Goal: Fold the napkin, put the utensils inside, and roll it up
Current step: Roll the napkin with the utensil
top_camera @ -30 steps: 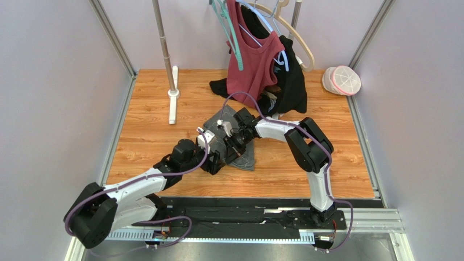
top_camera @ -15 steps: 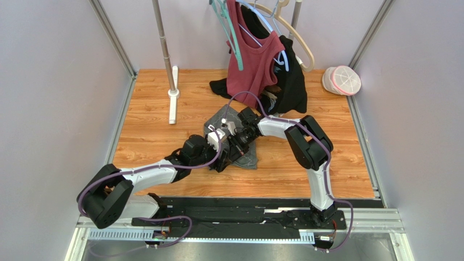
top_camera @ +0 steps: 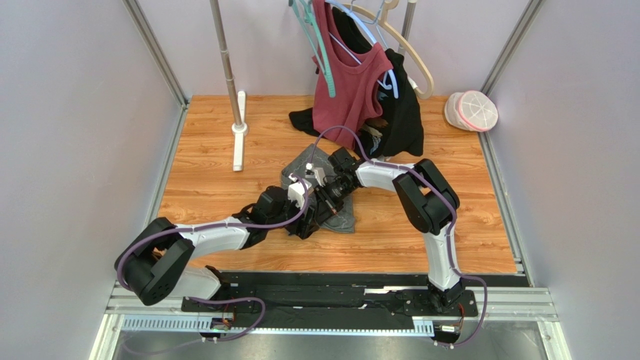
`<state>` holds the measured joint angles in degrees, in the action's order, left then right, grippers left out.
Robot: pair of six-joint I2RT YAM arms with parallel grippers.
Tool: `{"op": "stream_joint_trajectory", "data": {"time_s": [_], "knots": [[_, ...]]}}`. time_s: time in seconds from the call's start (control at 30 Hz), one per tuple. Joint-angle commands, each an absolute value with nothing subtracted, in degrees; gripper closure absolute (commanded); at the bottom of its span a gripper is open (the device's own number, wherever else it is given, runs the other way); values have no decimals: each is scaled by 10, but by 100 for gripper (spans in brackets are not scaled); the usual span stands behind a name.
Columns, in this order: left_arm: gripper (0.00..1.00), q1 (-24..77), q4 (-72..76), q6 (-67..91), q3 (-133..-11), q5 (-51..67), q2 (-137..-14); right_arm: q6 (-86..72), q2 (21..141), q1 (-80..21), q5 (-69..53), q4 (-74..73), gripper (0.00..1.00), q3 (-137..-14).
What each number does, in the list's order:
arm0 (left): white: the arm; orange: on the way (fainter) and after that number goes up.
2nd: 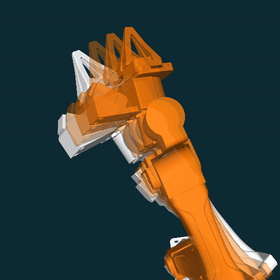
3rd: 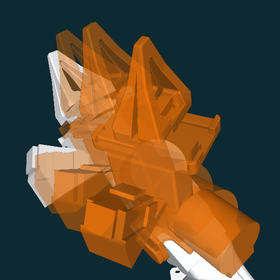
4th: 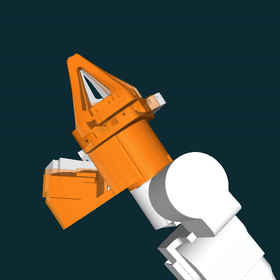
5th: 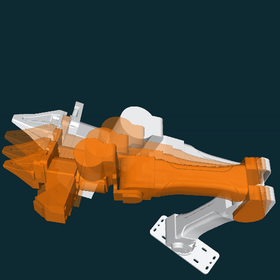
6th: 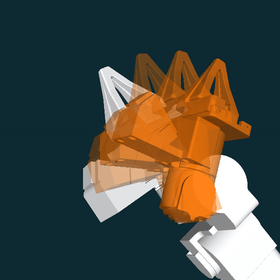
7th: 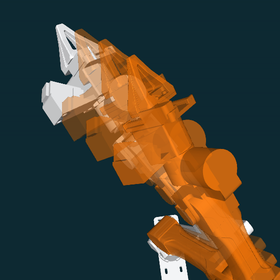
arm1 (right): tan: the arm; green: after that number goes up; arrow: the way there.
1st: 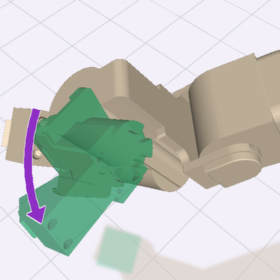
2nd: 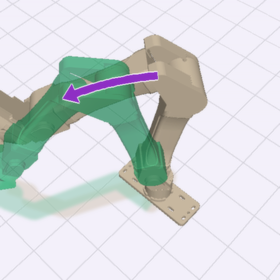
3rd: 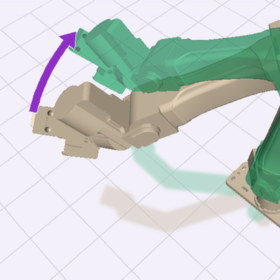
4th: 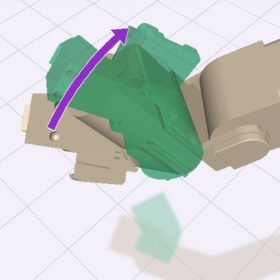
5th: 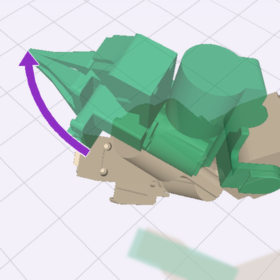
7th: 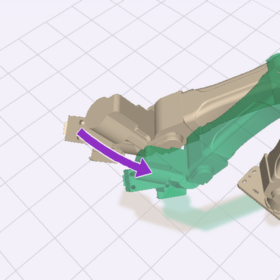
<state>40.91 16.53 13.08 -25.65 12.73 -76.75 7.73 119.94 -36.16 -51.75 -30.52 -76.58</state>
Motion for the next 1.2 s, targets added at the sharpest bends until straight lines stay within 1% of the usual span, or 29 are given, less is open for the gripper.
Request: {"op": "stream_joint_trajectory", "data": {"time_s": [0.0,0.13,0.3,0.37,0.47,0.67,0.8,0.87,0.9,0.97,1.07,1.1,1.17], "knots": [[24,416,141,147,-275,123,-780,69,1212,-352,-546,-301,100,-791],[36,424,113,142,-288,110,-785,57,1218,-346,-564,-300,100,-801],[43,431,88,132,-302,87,-795,58,1235,-340,-571,-314,100,-814],[43,432,71,121,-314,79,-801,56,1239,-338,-579,-314,100,-813],[48,439,52,110,-329,65,-812,54,1245,-336,-582,-315,100,-815],[63,446,32,105,-349,56,-843,51,1245,-333,-589,-311,100,-816],[82,446,20,105,-357,59,-857,43,1240,-328,-593,-304,100,-817],[86,446,18,106,-361,59,-862,38,1235,-325,-599,-294,100,-813],[92,446,14,105,-363,60,-865,33,1231,-323,-600,-291,100,-811],[99,446,13,106,-366,62,-868,29,1220,-320,-600,-281,100,-804],[100,446,10,110,-366,67,-867,17,1200,-309,-590,-262,85,-787],[100,446,8,110,-367,69,-867,11,1182,-302,-589,-252,72,-765],[100,446,6,112,-367,73,-865,-16,1158,-290,-577,-216,64,-738]]}}
